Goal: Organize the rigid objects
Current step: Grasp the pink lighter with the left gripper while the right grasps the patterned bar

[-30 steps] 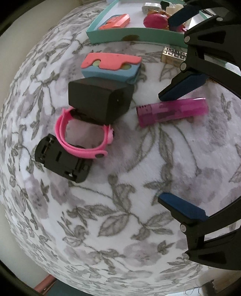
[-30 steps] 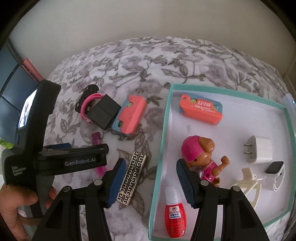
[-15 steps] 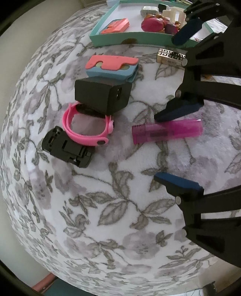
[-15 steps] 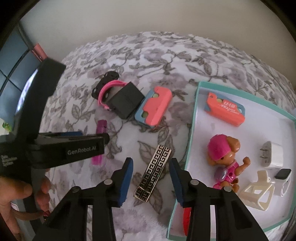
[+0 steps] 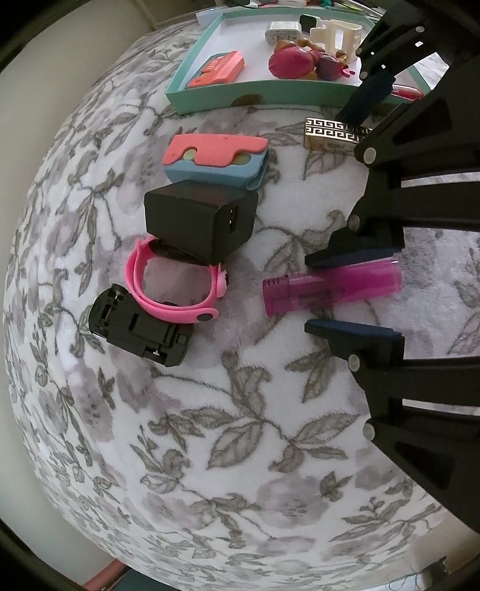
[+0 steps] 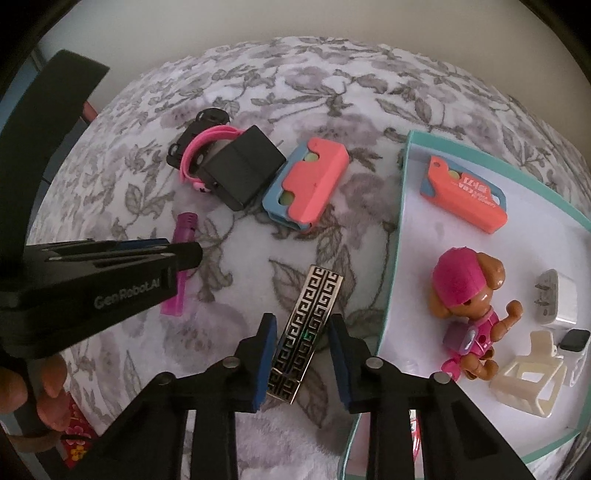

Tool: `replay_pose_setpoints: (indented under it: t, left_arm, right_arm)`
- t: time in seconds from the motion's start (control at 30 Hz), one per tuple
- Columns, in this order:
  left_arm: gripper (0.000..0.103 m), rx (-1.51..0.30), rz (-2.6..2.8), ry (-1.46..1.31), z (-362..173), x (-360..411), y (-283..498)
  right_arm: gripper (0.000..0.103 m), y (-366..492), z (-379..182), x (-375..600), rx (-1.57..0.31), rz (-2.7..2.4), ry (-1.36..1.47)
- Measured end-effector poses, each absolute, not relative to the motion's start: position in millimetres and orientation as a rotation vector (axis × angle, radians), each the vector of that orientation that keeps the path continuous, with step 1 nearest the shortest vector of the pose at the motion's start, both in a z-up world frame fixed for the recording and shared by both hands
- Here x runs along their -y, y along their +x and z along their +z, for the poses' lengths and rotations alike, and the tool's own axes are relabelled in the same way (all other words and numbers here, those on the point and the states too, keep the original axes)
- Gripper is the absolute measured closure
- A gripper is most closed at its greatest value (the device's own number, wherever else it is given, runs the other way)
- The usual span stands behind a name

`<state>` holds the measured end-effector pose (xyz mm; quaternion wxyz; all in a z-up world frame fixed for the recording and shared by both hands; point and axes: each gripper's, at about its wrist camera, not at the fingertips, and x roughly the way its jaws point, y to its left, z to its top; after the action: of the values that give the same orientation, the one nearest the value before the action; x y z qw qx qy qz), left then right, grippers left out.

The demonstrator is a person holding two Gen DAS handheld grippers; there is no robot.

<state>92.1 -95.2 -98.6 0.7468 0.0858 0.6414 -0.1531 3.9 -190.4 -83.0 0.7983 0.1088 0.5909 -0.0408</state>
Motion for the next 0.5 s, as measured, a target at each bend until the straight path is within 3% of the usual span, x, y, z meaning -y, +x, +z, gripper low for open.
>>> replay_pose_setpoints:
  t: [0.5]
  left_arm:
    - [0.074, -1.381, -0.344, 0.249, -100.8, 97.5, 89.0]
  right_arm:
    - [0.074, 10.8, -92.2, 174.4, -1.27, -0.111, 0.108]
